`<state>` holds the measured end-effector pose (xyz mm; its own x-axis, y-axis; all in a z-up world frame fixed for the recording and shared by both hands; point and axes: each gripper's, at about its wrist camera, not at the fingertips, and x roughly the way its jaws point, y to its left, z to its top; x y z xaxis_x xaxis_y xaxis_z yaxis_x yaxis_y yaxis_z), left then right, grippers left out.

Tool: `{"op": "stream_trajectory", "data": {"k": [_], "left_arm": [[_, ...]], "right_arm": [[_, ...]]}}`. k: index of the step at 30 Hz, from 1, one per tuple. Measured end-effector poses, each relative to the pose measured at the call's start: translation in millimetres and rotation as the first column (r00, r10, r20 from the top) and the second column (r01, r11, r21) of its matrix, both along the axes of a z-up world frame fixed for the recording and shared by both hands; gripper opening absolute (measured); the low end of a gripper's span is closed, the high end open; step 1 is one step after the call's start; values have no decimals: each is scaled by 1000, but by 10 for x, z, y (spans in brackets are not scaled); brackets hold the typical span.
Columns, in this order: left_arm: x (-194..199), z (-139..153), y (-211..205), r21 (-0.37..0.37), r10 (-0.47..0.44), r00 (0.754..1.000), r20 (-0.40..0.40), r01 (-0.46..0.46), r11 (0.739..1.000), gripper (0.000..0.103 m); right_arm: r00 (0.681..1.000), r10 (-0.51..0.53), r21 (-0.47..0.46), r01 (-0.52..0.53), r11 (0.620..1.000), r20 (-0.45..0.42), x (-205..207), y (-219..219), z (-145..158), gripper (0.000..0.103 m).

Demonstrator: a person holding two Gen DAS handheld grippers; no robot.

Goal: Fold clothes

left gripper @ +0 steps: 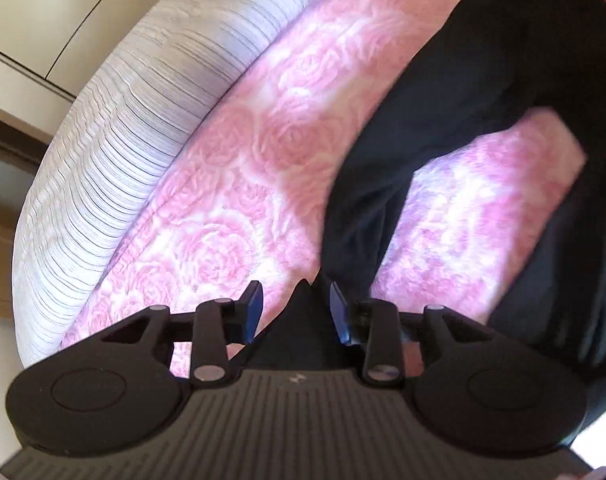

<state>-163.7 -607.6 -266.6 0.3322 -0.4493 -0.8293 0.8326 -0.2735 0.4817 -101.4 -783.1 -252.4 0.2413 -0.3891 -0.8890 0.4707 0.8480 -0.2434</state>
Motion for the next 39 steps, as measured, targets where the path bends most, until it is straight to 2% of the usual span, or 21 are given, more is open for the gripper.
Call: {"op": "stream_trajectory", "data": {"k": [4,8,10,12,15,17,19,20,21,22,24,27,29,30,31,32,33,34,36,38,39], "left_arm": [[-209,53,115,-34,-60,997,-58,59,998,39],[-662,37,577,-43,-196,962,-193,191,981,43],[-937,-75,880,-11,-273,927,-257,280,960,52],[-1224,-243,1194,25,-367,893,-260,386,922,56],[-1496,-551,1494,83,-412,872,-265,447,891,57],[-1500,-690,1525,122,-429,875,-226,462,878,56],[-1505,-829,1557,161,-446,875,-187,476,865,45],[-1507,-899,1573,181,-455,874,-167,481,858,26],[-1509,-968,1589,201,-465,873,-148,486,850,0],[-1511,-1038,1605,221,-474,871,-129,491,843,0],[-1511,-1170,1637,261,-493,865,-91,498,827,0],[-1317,-994,1704,265,-517,853,-68,515,815,0],[-1169,-893,1764,273,-523,850,-53,517,811,0],[-1087,-849,1802,280,-522,852,-47,513,811,0],[-1011,-819,1845,288,-520,853,-45,509,811,0],[-950,-796,1879,291,-517,855,-45,507,811,0],[-913,-780,1898,289,-513,857,-41,502,815,0],[-877,-764,1918,286,-509,860,-37,497,819,0],[-837,-749,1965,274,-501,865,-22,487,829,4],[-860,-789,1969,238,-508,861,9,492,838,30],[-860,-830,1960,226,-521,853,31,502,835,49]], "right_arm": [[993,-115,-13,115,993,24,-237,-37,-85,69],[986,-170,112,168,979,4,-777,410,-147,70],[975,-220,167,218,962,-7,-1123,748,-184,70],[962,-274,213,272,938,-20,-1464,1113,-191,70],[925,-377,295,373,880,-44,-1907,1577,-244,70],[850,-527,409,485,773,-12,-2193,1811,-302,70],[740,-672,522,562,642,29,-2442,1989,-374,71],[670,-740,576,585,571,54,-2548,2052,-418,71],[594,-800,614,603,509,80,-2622,2088,-481,71],[516,-850,651,612,449,100,-2691,2120,-543,71],[400,-908,695,619,366,123,-2748,2119,-692,71],[201,-970,752,616,233,136,-2823,2087,-945,71],[98,-988,798,583,155,120,-2905,2044,-1086,70],[57,-992,817,563,125,113,-2944,2022,-1137,65],[34,-993,828,550,111,111,-2997,2000,-1137,31],[24,-995,822,562,95,98,-3052,1974,-1101,16],[18,-996,815,573,83,89,-3106,1951,-1058,12],[42,-994,805,583,106,101,-3154,1946,-961,8],[152,-979,740,642,200,133,-3273,1854,-689,7],[197,-967,674,694,252,159,-3430,1733,-496,7],[225,-961,640,718,273,158,-3478,1657,-468,7]]}}
